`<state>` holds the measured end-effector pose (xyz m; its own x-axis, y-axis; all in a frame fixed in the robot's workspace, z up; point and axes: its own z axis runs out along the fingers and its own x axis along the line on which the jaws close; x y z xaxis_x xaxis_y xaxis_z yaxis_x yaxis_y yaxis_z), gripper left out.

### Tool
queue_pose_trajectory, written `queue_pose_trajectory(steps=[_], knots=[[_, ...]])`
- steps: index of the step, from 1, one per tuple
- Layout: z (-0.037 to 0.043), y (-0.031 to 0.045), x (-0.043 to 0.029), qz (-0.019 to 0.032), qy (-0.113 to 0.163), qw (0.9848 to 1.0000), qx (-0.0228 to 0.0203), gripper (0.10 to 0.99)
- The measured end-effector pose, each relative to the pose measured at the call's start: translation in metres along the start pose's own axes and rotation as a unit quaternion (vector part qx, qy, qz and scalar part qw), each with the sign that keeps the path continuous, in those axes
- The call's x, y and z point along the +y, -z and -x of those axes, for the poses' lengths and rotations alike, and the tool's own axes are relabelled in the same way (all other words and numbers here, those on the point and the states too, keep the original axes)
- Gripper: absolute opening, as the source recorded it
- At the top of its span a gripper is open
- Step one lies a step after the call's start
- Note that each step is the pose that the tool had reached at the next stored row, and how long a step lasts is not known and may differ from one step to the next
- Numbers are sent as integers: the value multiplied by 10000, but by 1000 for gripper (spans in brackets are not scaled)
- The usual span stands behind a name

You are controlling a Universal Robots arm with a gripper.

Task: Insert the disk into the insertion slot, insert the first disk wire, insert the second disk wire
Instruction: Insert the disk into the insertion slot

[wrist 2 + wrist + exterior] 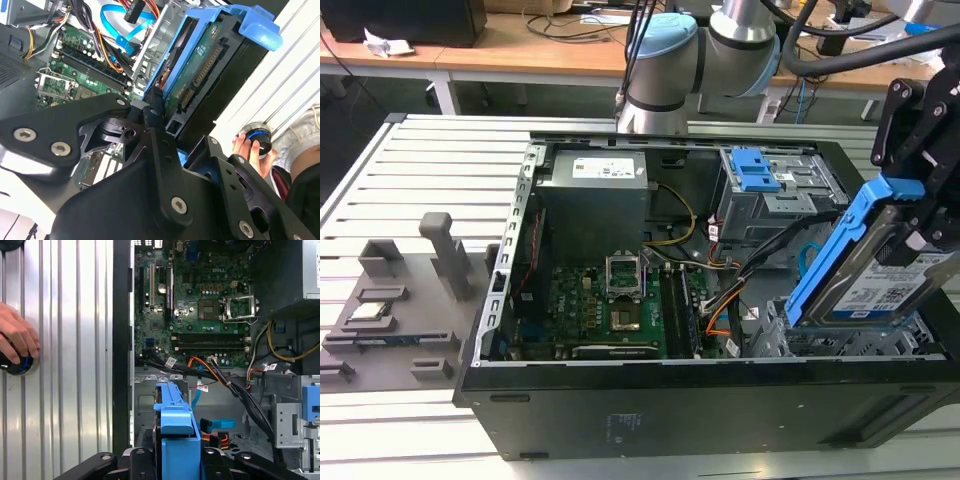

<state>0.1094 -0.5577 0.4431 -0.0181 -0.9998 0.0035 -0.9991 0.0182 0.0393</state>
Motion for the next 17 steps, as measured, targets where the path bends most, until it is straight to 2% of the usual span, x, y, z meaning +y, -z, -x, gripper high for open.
queue_pose_trajectory(steps=[4,9,17], knots=[[30,-60,-2,0,0,10000,2,365],[68,-80,7,0,-1,10000,-1,365],[72,-167,10,0,0,10000,1,365]])
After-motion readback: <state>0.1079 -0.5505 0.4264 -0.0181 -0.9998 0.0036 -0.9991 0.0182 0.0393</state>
